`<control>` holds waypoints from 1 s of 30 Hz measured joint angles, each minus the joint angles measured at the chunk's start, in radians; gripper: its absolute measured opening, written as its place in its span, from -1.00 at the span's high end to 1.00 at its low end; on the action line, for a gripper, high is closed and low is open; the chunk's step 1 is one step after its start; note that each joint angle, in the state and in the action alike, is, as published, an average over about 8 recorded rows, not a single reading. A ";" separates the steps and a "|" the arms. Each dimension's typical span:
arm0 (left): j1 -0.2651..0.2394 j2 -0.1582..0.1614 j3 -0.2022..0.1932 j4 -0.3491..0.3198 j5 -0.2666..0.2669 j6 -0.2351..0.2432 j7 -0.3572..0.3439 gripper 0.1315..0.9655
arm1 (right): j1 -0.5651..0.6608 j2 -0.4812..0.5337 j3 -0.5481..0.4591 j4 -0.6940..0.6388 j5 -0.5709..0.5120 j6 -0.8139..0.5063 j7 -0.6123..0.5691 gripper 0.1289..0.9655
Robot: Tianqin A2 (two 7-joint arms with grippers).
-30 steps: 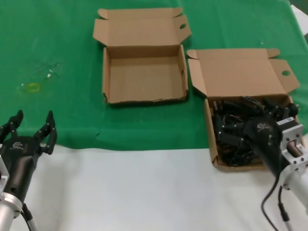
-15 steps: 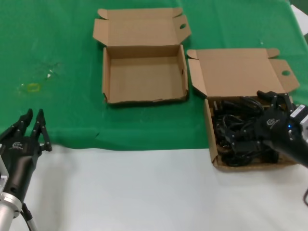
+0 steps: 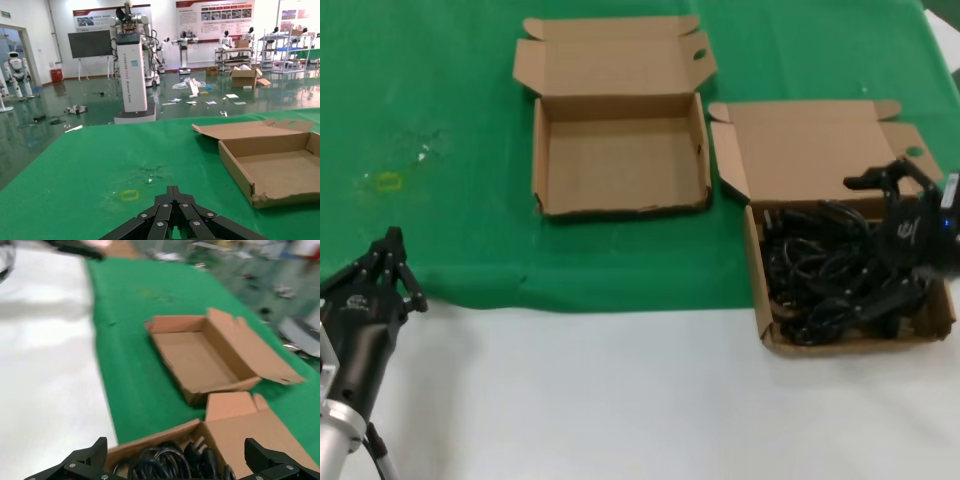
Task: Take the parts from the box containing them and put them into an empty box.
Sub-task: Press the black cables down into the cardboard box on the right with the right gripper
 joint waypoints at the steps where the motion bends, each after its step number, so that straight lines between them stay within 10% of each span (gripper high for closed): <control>1: 0.000 0.000 0.000 0.000 0.000 0.000 0.000 0.96 | 0.042 0.001 -0.016 -0.019 -0.006 -0.046 -0.016 -1.00; 14: 0.000 0.000 0.000 0.000 0.000 0.000 0.000 0.97 | 0.446 -0.134 -0.197 -0.300 -0.200 -0.483 -0.307 -1.00; 30: 0.000 0.000 0.000 0.000 0.000 0.000 0.000 0.97 | 0.632 -0.357 -0.283 -0.669 -0.385 -0.529 -0.560 -1.00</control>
